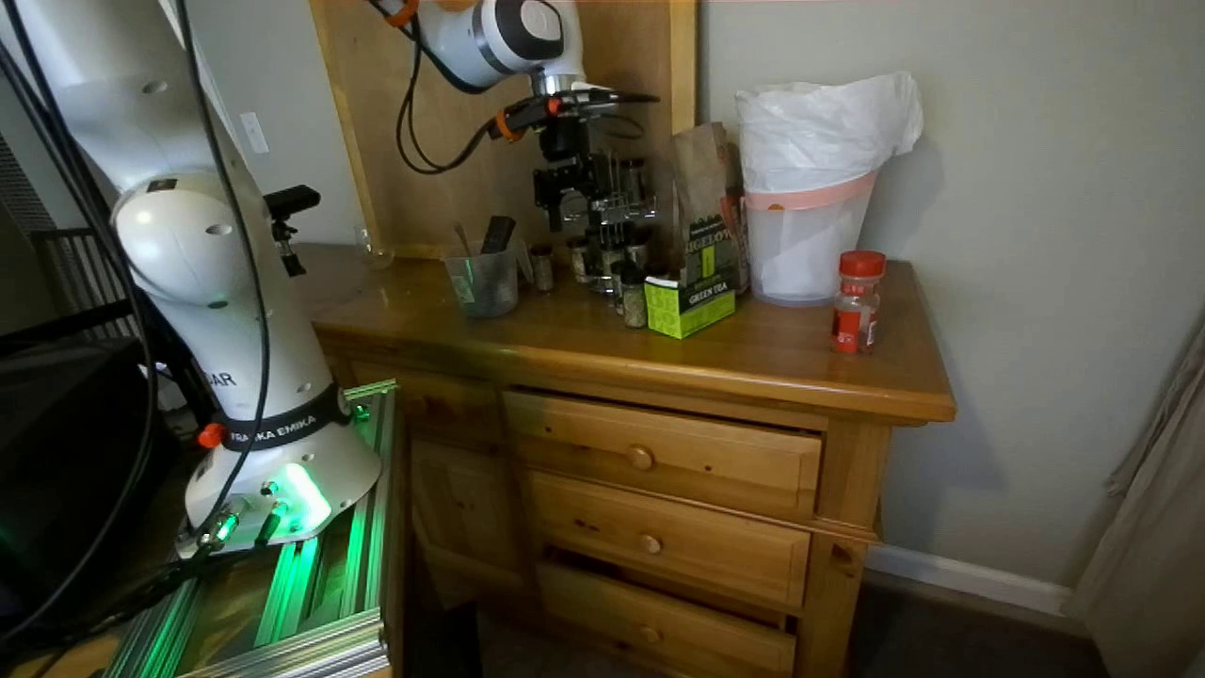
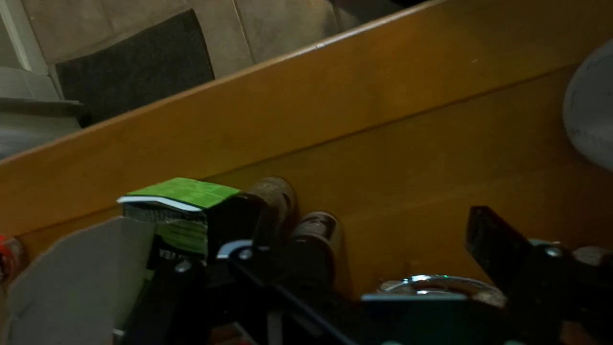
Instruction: Take the remote out of the cup
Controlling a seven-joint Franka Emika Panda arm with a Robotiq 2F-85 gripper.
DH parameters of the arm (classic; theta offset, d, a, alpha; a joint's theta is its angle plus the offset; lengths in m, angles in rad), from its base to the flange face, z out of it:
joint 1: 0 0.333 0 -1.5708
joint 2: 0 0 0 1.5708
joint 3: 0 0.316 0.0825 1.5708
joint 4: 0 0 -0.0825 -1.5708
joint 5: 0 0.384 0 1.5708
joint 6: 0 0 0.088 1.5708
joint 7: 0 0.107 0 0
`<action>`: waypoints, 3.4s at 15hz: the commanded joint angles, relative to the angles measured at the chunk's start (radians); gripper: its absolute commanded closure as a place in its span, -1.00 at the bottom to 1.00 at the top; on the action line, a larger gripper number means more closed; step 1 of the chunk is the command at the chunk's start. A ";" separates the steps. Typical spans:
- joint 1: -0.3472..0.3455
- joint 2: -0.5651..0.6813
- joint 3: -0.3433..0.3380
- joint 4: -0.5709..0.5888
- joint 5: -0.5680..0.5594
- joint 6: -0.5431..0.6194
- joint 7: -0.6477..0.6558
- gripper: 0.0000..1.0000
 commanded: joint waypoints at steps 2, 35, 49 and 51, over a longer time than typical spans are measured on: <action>0.058 0.136 0.034 0.116 -0.015 0.047 0.066 -1.00; 0.213 -0.154 0.075 -0.131 0.391 0.173 -0.226 -1.00; 0.195 -0.018 0.118 -0.090 0.268 0.249 -0.074 -0.99; 0.195 -0.010 0.119 -0.081 0.254 0.236 -0.047 -0.59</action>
